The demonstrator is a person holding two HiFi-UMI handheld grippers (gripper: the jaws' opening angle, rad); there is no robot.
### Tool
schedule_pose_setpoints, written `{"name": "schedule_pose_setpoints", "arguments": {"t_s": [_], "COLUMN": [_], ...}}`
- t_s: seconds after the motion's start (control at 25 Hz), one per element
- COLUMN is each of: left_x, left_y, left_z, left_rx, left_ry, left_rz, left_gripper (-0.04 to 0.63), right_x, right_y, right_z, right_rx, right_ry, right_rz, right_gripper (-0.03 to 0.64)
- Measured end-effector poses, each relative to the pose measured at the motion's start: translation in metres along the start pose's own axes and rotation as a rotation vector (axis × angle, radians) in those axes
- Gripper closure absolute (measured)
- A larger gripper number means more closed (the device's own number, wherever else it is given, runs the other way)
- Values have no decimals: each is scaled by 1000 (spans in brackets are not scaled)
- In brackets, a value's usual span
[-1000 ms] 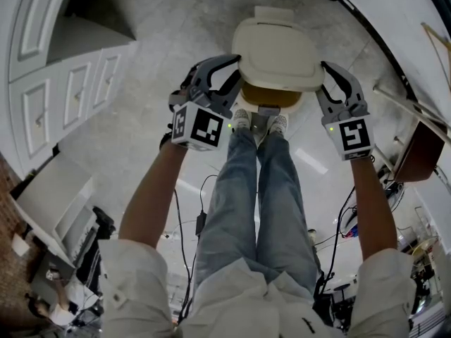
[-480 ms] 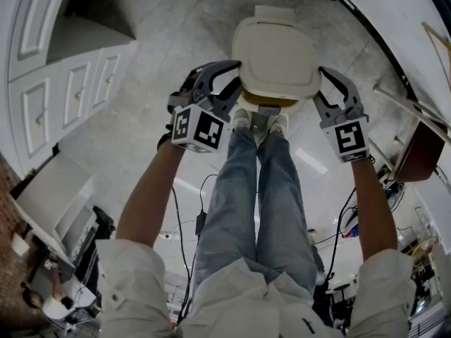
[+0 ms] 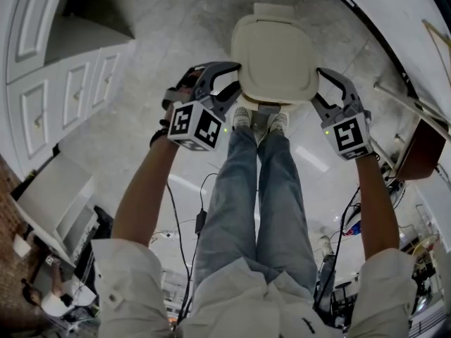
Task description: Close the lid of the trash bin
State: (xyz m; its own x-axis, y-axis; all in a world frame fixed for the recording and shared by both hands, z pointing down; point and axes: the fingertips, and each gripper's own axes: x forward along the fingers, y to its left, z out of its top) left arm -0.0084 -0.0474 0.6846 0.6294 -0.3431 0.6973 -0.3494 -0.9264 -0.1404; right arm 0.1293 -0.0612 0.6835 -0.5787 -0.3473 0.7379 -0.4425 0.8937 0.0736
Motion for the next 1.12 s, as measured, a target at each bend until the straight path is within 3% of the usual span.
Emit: {"name": "schedule_pose_setpoints", "arguments": {"t_s": [0.6, 1.12], "left_x": [8, 13], "left_y": [-24, -35], "left_z": [-19, -30], "left_rx": [113, 116], "left_ry": [73, 90], "left_rz": [-122, -220], "left_gripper": [399, 383], "right_x": [10, 16], "right_y": [18, 27], "right_z": [-22, -34], "right_rx": [-123, -157], "right_ry": [95, 116], "right_rz": [77, 133], "right_gripper": [360, 325]}}
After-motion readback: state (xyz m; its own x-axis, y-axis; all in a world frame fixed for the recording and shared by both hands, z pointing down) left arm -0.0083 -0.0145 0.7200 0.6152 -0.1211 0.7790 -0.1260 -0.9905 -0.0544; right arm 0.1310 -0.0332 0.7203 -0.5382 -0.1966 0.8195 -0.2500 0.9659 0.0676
